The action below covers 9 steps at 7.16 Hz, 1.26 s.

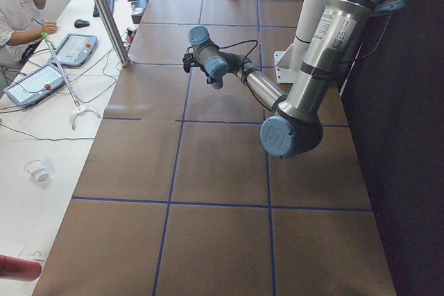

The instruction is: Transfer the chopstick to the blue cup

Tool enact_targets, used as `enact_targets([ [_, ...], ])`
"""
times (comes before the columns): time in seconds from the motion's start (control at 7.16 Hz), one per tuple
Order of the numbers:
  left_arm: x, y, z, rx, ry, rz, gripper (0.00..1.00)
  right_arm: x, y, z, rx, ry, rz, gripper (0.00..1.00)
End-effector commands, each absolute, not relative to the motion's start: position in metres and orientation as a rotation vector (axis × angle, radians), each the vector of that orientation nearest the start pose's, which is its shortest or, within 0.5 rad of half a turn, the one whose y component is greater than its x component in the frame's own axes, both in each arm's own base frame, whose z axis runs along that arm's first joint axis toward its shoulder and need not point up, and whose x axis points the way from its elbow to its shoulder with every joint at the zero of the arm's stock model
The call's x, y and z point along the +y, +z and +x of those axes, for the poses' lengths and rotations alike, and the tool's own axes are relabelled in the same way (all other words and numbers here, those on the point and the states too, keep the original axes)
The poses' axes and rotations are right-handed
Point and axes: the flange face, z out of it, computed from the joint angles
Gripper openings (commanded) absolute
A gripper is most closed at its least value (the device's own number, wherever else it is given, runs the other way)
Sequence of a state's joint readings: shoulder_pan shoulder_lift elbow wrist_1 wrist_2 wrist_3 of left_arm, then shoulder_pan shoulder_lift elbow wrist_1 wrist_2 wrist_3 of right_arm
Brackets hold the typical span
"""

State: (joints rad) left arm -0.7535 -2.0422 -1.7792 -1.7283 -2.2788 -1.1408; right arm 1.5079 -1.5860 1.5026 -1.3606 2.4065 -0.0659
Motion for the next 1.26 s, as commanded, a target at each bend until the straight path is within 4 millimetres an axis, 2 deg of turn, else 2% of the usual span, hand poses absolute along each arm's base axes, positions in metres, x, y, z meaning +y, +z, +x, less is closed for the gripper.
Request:
enact_targets([
  [0.0,-0.448,0.171,0.504,0.954,-0.030,-0.041,0.00,-0.495,0.672,0.028,-0.837,-0.176,0.124,1.00],
  [0.28,-0.461,0.159,0.525,0.934,-0.042,0.002,0.00,-0.494,0.671,0.027,-0.862,-0.176,0.122,1.00],
  [0.42,-0.452,0.161,0.540,0.918,-0.033,0.018,0.00,-0.494,0.671,0.027,-0.862,-0.176,0.122,1.00],
  [0.56,-0.446,0.155,0.545,0.921,-0.029,0.033,0.00,-0.493,0.672,0.027,-0.862,-0.176,0.121,1.00],
  [0.84,-0.440,0.155,0.551,0.913,-0.024,0.050,0.08,-0.493,0.672,0.027,-0.863,-0.175,0.119,1.00],
  [0.98,-0.439,0.161,0.552,0.905,-0.023,0.047,0.16,-0.493,0.673,0.027,-0.862,-0.174,0.118,1.00],
  [1.12,-0.438,0.161,0.553,0.906,-0.021,0.046,0.18,-0.493,0.673,0.027,-0.862,-0.174,0.118,1.00],
])
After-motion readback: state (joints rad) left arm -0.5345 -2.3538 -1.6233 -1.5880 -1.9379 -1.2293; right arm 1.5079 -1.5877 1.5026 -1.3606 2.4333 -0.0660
